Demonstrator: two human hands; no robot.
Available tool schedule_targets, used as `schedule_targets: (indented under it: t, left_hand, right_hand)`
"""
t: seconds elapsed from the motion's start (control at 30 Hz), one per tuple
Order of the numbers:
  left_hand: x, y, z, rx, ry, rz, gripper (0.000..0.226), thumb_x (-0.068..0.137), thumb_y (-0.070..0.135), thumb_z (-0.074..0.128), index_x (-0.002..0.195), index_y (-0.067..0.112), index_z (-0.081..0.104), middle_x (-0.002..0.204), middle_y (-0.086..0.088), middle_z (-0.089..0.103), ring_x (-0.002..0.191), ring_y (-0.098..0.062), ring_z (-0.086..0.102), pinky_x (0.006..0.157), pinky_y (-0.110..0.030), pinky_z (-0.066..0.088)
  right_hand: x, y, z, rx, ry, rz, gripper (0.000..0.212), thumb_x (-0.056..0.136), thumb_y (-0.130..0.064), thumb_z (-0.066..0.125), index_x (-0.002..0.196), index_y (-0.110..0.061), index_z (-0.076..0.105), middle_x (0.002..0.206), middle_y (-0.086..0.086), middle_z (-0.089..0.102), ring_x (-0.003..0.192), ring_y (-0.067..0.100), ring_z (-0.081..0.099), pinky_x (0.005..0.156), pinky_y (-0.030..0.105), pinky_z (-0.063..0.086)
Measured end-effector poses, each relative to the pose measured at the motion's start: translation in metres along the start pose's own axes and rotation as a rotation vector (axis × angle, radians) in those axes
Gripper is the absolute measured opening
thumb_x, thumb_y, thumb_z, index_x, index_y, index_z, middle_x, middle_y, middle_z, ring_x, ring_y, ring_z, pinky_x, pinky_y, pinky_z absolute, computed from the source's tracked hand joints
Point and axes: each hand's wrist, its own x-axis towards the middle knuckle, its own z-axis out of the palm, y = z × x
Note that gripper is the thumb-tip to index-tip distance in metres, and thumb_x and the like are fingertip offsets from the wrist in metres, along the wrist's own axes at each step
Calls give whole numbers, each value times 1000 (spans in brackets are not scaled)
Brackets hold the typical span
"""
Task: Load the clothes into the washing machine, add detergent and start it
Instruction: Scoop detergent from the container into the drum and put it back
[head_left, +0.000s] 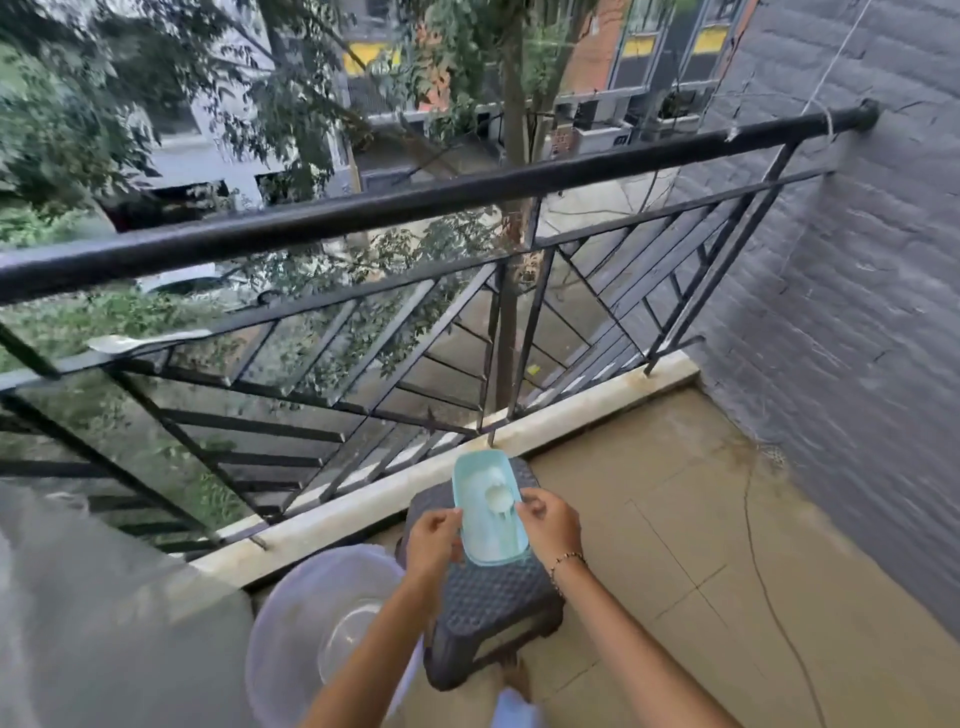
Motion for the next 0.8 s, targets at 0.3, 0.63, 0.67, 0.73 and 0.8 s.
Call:
schedule_targets:
  t: [0.3,0.63,0.67,0.73,0.8]
  left_hand:
    - [104,-40,47,111,111,-191,28,96,18,52,73,3,57,70,-17,53,59,-25,53,55,-29,38]
    - [154,-113,70,71,173,-400,15,95,3,48,92,6,63,75,-6,56,75,-20,53,51,-20,41]
    - [156,-116,72,67,161,-404,17,95,0,46,100,3,63,80,-7,58,80,-21,52,50,-17,42]
    - [159,-118,73,76,140,-415,24,93,-4,44,109,-4,62,93,-10,62,85,-21,54,54,-18,43]
    - [159,-115,74,58,122,-416,33,89,-8,42,116,-7,60,109,-17,65,93,-27,60,71,-30,52]
  right_hand:
    - [118,41,36,-215,-247,87,21,86,-12,62,107,-12,66,93,11,72,86,23,66,55,14,36]
    - [171,123,97,-409,-394,149,31,82,4,48,101,-14,66,80,15,72,72,23,63,51,19,35]
    - [172,126,101,-409,-402,151,32,83,6,46,102,-12,65,81,16,71,76,25,65,55,21,37]
    - [173,130,106,-417,-423,164,33,84,6,45,106,-11,63,86,15,71,81,27,65,59,25,44]
    - [173,132,107,-414,-449,191,33,85,6,47,110,-11,59,92,13,71,86,26,65,69,29,52]
